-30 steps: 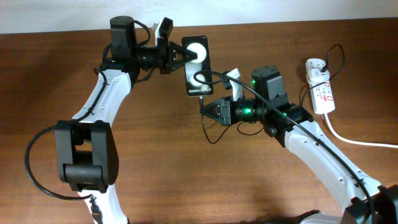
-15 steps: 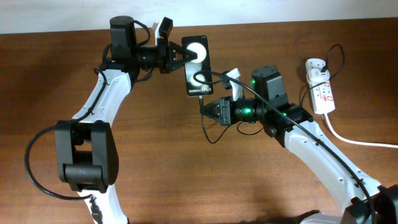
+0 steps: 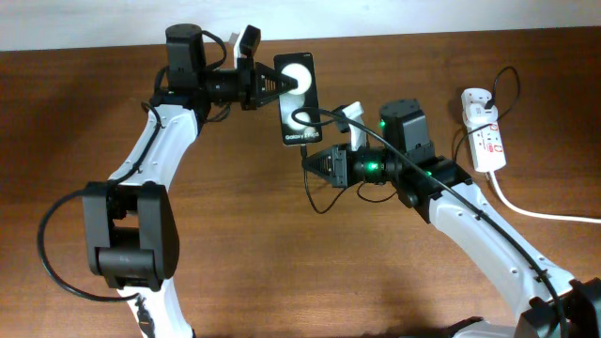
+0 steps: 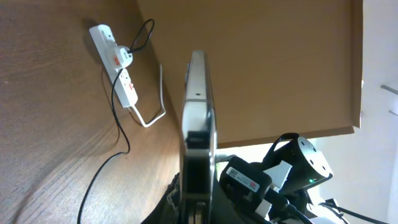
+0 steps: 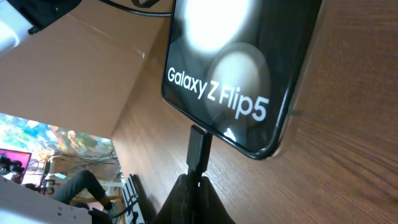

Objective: Plug charger to phone and switch on socket
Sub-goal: 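Push the cable plug up into the phone's charging port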

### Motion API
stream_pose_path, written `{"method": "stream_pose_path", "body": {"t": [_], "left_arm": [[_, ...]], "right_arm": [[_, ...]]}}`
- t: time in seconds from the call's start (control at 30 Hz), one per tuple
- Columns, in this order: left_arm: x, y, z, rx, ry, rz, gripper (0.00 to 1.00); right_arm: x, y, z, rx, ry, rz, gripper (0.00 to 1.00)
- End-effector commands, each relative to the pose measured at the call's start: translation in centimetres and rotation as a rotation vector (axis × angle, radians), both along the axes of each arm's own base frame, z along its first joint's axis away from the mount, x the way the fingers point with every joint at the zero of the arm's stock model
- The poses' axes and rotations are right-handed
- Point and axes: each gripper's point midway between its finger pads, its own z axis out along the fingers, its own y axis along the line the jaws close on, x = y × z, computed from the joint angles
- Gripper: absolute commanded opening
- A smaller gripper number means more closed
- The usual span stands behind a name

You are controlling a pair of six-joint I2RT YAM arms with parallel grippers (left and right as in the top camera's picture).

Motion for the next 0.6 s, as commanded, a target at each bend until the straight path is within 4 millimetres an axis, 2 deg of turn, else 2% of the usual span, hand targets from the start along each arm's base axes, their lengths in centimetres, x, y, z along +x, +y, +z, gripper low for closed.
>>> {"method": "stream_pose_path", "body": {"t": [0.0, 0.23, 0.3, 0.43, 0.47, 0.5, 0.57], "left_arm": [[-1.3, -0.3, 1.0, -0.036, -0.029, -0.077, 0.00], [-1.3, -0.3, 1.0, -0.035, -0.029, -0.075, 0.00], [-1.2, -0.2, 1.0, -0.033, -0.030, -0.070, 0.00], [-0.8, 0.1, 0.9, -0.026, -0.030, -0.048, 0.00], [-0.8, 0.1, 0.9, -0.025, -0.031, -0.047, 0.00], [-0.8, 0.1, 0.9, -0.025, -0.031, -0.047, 0.00], [-0.7, 0.1, 0.8, -0.022, -0.042, -0.041, 0.00]], "right_arm": [[1.5, -0.4, 1.0, -0.008, -0.077, -0.048, 0.04], [1.5, -0.5, 0.9, -0.008, -0.064, -0.055, 0.04], [0.8, -0.7, -0.1, -0.031, -0.009, -0.053, 0.08], [-0.2, -0.9, -1.2, -0.057, 0.051, -0.040, 0.25], [-0.4, -1.0, -1.4, -0.063, 0.061, -0.037, 0.33], [-0.6, -1.1, -1.8, -0.073, 0.079, -0.036, 0.47], [-0.7, -1.2, -1.9, -0.079, 0.083, -0.033, 0.64]]}}
